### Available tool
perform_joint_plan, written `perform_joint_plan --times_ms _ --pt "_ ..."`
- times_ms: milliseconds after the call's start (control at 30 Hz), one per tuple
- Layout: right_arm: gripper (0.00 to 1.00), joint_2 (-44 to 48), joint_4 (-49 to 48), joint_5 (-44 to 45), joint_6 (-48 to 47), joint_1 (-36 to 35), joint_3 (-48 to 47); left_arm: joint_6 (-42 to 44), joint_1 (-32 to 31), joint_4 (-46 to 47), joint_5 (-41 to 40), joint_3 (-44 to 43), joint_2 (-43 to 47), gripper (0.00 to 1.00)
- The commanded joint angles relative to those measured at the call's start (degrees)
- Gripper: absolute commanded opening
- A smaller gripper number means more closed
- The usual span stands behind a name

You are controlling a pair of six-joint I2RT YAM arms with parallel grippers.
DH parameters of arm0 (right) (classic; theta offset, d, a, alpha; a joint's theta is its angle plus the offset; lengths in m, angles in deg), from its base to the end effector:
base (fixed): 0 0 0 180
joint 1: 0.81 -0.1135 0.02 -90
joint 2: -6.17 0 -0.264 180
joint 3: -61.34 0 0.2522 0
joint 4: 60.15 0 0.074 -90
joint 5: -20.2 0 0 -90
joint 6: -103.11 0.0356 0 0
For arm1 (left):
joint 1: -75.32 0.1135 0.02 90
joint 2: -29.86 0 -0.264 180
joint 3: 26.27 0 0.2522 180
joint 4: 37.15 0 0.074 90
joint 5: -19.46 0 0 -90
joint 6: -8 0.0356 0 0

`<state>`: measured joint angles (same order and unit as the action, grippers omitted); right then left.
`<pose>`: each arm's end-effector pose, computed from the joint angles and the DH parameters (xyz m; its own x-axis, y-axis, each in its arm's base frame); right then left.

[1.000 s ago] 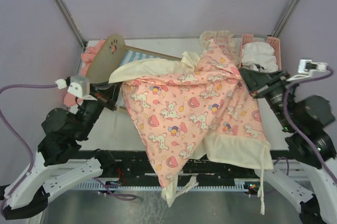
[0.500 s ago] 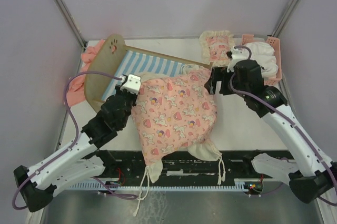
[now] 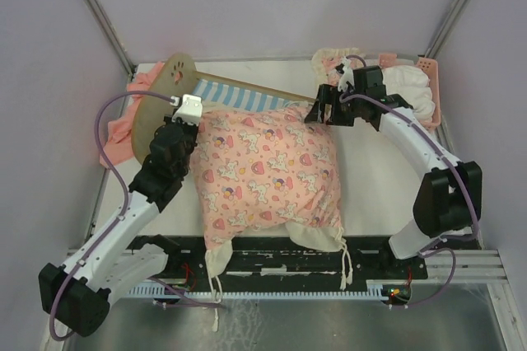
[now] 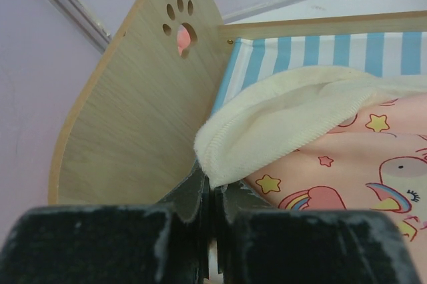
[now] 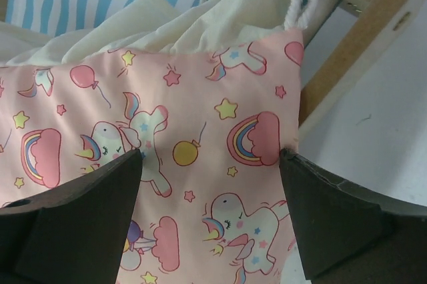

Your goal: Set up the pet bed

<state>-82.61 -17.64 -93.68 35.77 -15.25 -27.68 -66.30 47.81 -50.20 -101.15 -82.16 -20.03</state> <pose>0.3309 0.1001 0.3068 -0.8007 0.1576 -0.5780 -0.2272 0.8128 0.5364 0.1898 -0.0784 0.3289 -0.1185 0.3243 -0.9385 -0.0193 0.9442 0.3287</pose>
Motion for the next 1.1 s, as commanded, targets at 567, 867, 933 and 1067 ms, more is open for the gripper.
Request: perform_joint_plan --times_ms 567,867,933,1067 --pt "0.02 17.30 -3.51 3.12 5.83 -2.71 3.66 1.17 7.81 8.48 8.09 -13.74 -8.18 0.03" --pt "0.02 24.77 -19.10 8.05 19.22 -11.82 9.79 15.16 11.31 17.88 2.23 -17.77 -13.39 0.03" --pt "0.02 22.74 -20.14 11.69 18.92 -11.84 8.48 15.47 12.99 19.82 2.98 -19.54 -16.11 0.03" --pt "0.02 15.96 -21.31 16.05 17.74 -11.74 3.98 15.51 14.78 24.30 4.78 -23.61 -23.02 0.03"
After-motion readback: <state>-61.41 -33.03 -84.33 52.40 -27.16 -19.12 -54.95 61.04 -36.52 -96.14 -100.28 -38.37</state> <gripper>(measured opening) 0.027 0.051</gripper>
